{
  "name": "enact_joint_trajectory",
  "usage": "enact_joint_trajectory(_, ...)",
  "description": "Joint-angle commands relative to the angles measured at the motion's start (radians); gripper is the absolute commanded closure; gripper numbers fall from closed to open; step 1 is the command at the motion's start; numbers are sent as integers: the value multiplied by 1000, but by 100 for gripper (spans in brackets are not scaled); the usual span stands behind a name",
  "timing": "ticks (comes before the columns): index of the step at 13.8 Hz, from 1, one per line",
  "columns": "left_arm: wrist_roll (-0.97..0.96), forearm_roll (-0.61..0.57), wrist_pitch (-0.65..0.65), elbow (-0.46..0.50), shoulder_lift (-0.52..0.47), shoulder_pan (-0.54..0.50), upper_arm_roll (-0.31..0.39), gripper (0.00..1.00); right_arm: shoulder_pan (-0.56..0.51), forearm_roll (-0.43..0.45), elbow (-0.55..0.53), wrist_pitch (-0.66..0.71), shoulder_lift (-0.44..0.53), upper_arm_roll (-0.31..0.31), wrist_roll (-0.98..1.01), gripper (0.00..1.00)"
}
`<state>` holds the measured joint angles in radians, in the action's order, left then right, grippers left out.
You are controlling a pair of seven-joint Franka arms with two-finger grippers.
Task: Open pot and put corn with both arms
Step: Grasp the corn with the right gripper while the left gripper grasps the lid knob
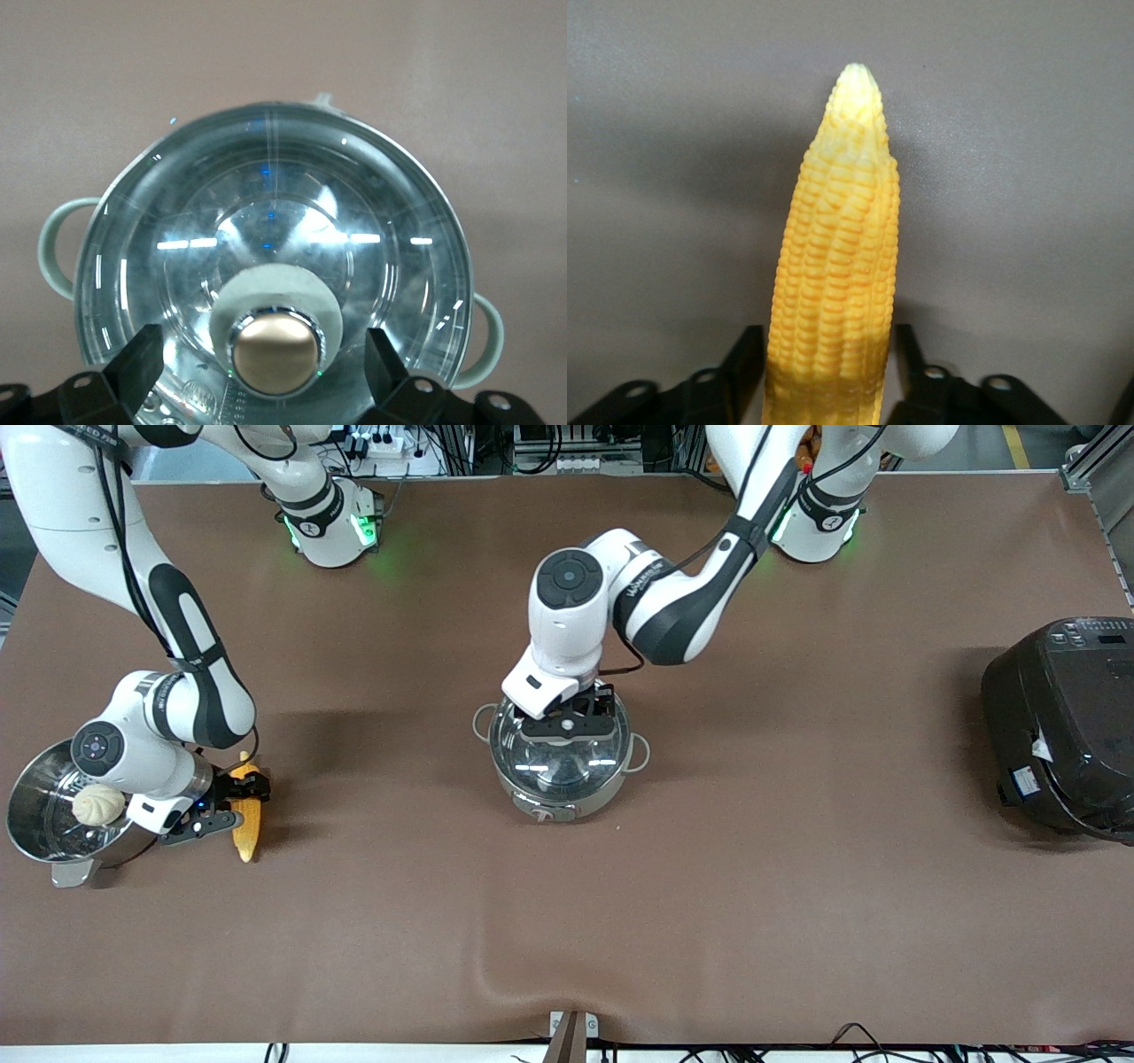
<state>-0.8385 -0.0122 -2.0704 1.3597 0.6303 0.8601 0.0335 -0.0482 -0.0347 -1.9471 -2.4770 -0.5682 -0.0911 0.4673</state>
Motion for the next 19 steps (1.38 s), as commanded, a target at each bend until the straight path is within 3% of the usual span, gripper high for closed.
enact_joint_trajectory(1, -20, -38, -1, -28, 23, 17, 17, 0, -9, -13, 16, 16, 22, 8, 83, 76)
enact_joint_trajectory(3, -17, -41, -1, -27, 29, 17, 19, 0, -6, -14, 46, 100, 54, 10, 109, 79)
enact_joint_trajectory(6, -13, -83, -1, -27, 37, 17, 14, 0, 11, -56, 173, 352, 99, 10, 105, 83)
enact_joint_trajectory(9, -28, -74, -1, -28, 43, 17, 13, 4, 44, -60, 301, 512, 111, 10, 91, 78)
enact_joint_trajectory(10, -87, -54, 3, -28, 39, 17, 8, 86, 60, -62, 307, 517, 126, 10, 85, 78)
enact_joint_trajectory(11, -124, -23, 4, -28, 38, 17, 9, 100, 94, -62, 307, 518, 142, 8, 50, 79)
enact_joint_trajectory(16, -137, -9, 15, -28, 22, 17, 8, 100, 286, -62, 307, 576, 217, 10, -278, 81)
enact_joint_trajectory(19, -134, -9, 71, -28, -39, 5, 11, 100, 391, -63, 323, 575, 228, 8, -438, 81)
